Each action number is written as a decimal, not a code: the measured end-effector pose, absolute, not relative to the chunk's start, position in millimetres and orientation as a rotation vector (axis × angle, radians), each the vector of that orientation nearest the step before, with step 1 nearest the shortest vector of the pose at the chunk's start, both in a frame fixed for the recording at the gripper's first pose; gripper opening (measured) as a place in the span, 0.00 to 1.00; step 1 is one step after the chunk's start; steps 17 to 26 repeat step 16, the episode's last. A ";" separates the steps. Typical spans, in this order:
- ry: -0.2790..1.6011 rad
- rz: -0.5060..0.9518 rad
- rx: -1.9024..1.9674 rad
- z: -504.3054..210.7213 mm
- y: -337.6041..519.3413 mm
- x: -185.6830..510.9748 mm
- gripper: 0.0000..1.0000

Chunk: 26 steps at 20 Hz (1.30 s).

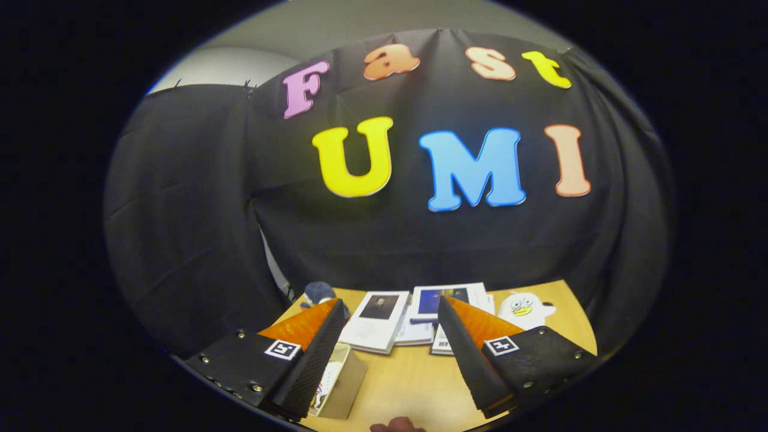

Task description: Open the storage box then place both shoes into the box .Put the left shoe in first, then the right shoe, with the right side of both shoes facing outward in a uniform manner.

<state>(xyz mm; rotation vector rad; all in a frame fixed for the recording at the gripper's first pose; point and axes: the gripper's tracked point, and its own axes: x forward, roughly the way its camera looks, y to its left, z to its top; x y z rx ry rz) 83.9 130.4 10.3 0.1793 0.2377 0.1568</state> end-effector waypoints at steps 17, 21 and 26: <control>-0.026 0.006 0.127 58.6 28.2 34.4 0.96; -0.026 0.006 0.127 58.6 28.2 34.4 0.96; -0.026 0.006 0.127 58.6 28.2 34.4 0.96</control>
